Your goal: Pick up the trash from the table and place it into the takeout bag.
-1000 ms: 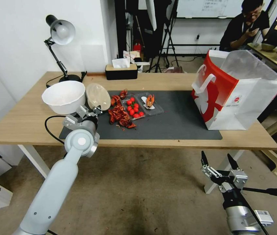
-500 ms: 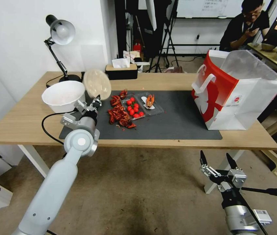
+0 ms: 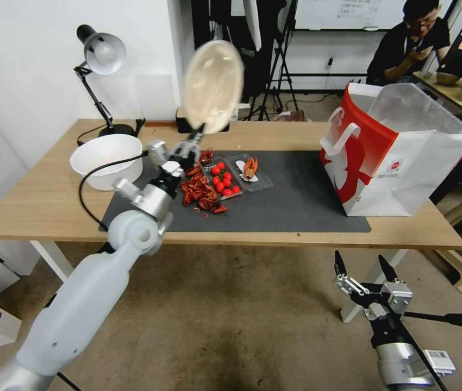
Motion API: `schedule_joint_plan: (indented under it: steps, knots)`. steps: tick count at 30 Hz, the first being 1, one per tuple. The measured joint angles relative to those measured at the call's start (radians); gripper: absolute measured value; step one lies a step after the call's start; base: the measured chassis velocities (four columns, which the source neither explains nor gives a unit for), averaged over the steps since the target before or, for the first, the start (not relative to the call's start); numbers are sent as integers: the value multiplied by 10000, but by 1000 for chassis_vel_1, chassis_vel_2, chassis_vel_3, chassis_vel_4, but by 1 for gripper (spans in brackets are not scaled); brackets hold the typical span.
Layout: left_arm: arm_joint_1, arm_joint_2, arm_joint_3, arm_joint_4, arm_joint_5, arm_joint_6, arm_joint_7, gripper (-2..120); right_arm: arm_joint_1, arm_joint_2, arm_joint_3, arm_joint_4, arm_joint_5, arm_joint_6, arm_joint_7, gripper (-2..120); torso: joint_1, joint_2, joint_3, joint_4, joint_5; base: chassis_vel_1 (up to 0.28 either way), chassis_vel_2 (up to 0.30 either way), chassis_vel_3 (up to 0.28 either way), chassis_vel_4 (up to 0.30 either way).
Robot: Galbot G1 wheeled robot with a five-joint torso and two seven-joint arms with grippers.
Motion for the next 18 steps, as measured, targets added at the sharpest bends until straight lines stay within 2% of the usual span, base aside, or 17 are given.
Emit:
schedule_joint_plan:
  steps: [3,4,8,10,11,14,15,18]
  knots:
    - [0,0,0,0,0,0,0,0,0,0,0,0,0,0,0,100,0,0,0,0,0,0,0,0,0]
    - [-366,128,365,259,529,-303,738,0,-12,0,15,3,-11,9,0,100,0,0,0,0,6,0,0,0,0]
    - [-562,160,622,419,801,-483,1131,0,-19,4,26,3,-28,20,-1,100,0,0,0,1,2,0,0,0,0]
    - [-1048,178,1119,822,1271,-846,2215,0,-52,29,41,3,-65,39,-2,100,0,1,0,-3,5,0,0,0,0]
    - [-1048,178,1119,822,1271,-846,2215,0,-52,29,41,3,-65,39,-2,100,0,1,0,-3,5,0,0,0,0]
    - [-1903,2,1861,1629,1767,-1106,3850,0,-122,52,98,42,-85,70,-2,100,0,0,0,0,6,0,0,0,0]
    - [-1903,2,1861,1629,1767,-1106,3850,0,-122,52,98,42,-85,70,-2,100,0,0,0,0,6,0,0,0,0]
    - [-2979,-410,2594,2498,1801,-1052,4625,0,-203,94,169,115,-85,76,2,100,0,0,0,-1,6,0,0,0,0]
